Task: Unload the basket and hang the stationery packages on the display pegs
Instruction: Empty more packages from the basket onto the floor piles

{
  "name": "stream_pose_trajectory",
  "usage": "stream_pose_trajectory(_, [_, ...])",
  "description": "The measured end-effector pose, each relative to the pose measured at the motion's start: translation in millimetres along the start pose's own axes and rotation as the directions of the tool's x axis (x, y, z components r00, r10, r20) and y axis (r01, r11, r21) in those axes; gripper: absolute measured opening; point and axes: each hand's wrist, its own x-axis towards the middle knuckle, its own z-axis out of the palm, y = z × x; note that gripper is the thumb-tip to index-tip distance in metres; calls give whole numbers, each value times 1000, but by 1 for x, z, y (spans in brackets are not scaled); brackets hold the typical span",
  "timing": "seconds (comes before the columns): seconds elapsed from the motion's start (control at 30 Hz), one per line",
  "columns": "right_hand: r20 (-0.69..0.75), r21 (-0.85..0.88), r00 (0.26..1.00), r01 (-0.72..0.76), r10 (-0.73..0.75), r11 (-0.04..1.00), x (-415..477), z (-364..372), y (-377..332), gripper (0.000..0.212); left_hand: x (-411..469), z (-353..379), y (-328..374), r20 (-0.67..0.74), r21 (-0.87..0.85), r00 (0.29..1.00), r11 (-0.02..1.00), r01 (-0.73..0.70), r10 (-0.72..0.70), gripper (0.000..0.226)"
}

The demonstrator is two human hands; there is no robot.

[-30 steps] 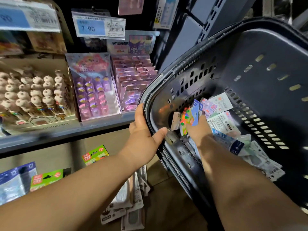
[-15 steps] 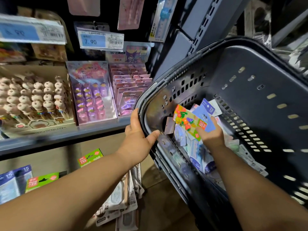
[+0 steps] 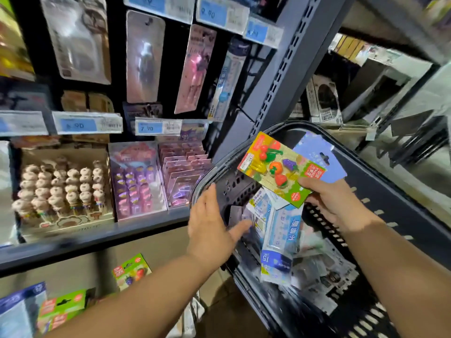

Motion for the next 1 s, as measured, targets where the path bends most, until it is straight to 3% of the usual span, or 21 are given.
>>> stream_pose_trajectory(0.07, [72,67,997,8,-13,998,-13,4,-17,68,-3,-5,15,102,-298,995,954,31,0,122])
stream_pose_trajectory(0.13, [117,158,993,0,-19,987,-24,14,-27,81,-6,-16,31,221,-519,974,839,161,-50,136])
stream_pose_trajectory(0.27, [149,311,986,-116,72,943,-31,45,-32,92,-5,-49,48,462,-707,877,543,452,-129,107])
stream_pose_trajectory(0.3, [162,353,983,-137,83,926,-32,56,-33,99,-4,-60,47,477,-713,870,526,465,-123,101])
stream_pose_trajectory(0.37, [193,403,975,-178,106,898,-36,81,-36,111,-3,-91,37,492,-668,867,605,434,-80,86])
stream_pose_trajectory(0.47, [259,394,951,-263,168,880,-50,126,-36,97,-3,-149,14,511,-550,855,730,407,-91,71])
stream_pose_trajectory(0.6, [365,374,897,-386,249,843,-74,197,-26,46,-27,-213,-26,585,-467,799,747,473,-140,79])
stream_pose_trajectory(0.67, [434,334,855,-446,285,830,-86,232,-17,36,-44,-229,-45,567,-490,801,704,513,-190,46])
stream_pose_trajectory(0.73, [488,276,810,-497,325,823,-98,265,-3,33,-65,-235,-61,514,-553,816,625,551,-264,11])
stream_pose_trajectory(0.77, [509,245,788,-518,346,819,-103,279,4,37,-74,-236,-71,484,-561,822,615,554,-299,5])
stream_pose_trajectory(0.87, [562,202,743,-550,364,810,-113,316,27,47,-97,-236,-102,427,-617,833,560,553,-352,5])
stream_pose_trajectory(1.0, [608,139,732,-478,306,867,-116,349,56,47,-114,-232,-140,344,-724,852,466,509,-395,11])
